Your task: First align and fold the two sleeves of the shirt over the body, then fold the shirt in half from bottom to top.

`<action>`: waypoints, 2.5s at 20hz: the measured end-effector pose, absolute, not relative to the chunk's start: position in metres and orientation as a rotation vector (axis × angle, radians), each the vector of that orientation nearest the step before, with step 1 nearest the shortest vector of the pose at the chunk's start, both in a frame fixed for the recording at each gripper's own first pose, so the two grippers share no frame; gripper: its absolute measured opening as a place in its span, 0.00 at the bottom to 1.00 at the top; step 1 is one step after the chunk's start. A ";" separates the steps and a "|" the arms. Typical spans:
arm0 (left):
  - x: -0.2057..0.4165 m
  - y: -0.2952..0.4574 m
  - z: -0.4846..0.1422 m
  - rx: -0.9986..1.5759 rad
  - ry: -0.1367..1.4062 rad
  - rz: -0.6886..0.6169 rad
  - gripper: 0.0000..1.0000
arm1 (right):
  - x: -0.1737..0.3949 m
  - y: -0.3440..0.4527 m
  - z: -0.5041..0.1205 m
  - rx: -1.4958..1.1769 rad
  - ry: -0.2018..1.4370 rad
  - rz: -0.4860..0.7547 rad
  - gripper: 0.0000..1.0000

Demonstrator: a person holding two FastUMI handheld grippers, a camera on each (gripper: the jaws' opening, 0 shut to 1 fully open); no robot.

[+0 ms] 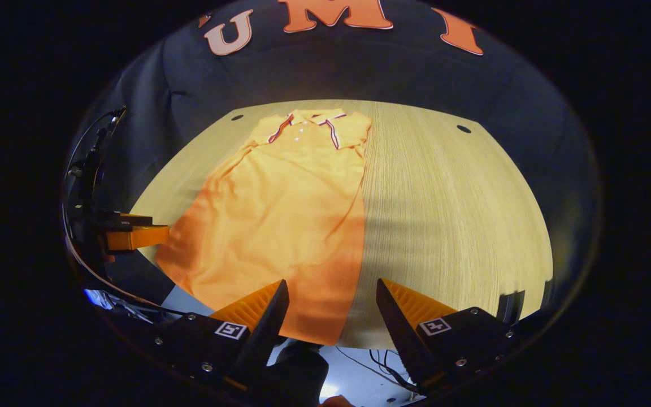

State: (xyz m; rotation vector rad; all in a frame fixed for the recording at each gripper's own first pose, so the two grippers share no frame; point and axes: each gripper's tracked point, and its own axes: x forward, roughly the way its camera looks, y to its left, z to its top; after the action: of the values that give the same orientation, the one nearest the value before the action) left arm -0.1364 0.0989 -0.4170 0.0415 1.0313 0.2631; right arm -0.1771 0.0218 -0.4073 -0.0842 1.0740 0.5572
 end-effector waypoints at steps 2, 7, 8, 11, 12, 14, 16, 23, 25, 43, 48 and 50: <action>-0.147 0.103 -0.433 0.038 1.081 0.265 0.99 | -0.191 0.020 -0.421 -0.097 1.133 0.558 0.95; -0.164 0.094 -0.455 0.045 1.172 0.253 0.99 | -0.218 0.020 -0.438 -0.111 1.222 0.567 0.95; -0.166 0.093 -0.458 0.051 1.182 0.251 0.99 | -0.221 0.018 -0.441 -0.125 1.235 0.562 0.95; -0.165 0.093 -0.463 0.068 1.188 0.255 0.99 | -0.229 0.021 -0.447 -0.134 1.264 0.561 0.95; -0.167 0.093 -0.463 0.070 1.199 0.257 0.99 | -0.227 0.022 -0.448 -0.145 1.256 0.560 0.95; -0.166 0.091 -0.463 0.074 1.198 0.259 0.99 | -0.227 0.022 -0.447 -0.165 1.251 0.555 0.95; -0.163 0.091 -0.464 0.073 1.191 0.258 0.99 | -0.220 0.021 -0.449 -0.182 1.212 0.536 0.87; -0.146 0.071 -0.467 0.112 1.145 0.232 0.14 | -0.213 0.023 -0.453 -0.138 1.256 0.505 0.22; -0.141 0.070 -0.463 0.093 1.125 0.233 0.13 | -0.207 0.027 -0.459 -0.068 1.257 0.476 0.22; -0.070 0.069 -0.384 0.006 0.941 0.220 0.02 | -0.142 0.048 -0.395 0.281 1.159 0.496 0.05; -0.032 0.068 -0.358 0.019 0.876 0.180 0.02 | -0.108 0.068 -0.372 0.401 1.111 0.514 0.04; -0.017 0.072 -0.345 0.020 0.854 0.169 0.02 | -0.091 0.074 -0.363 0.424 1.087 0.517 0.04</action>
State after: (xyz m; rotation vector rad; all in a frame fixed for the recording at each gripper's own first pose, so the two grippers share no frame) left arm -0.0165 0.0718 -0.3449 0.0204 0.8540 0.1691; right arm -0.0910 0.0740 -0.3633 0.4238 1.0866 0.5171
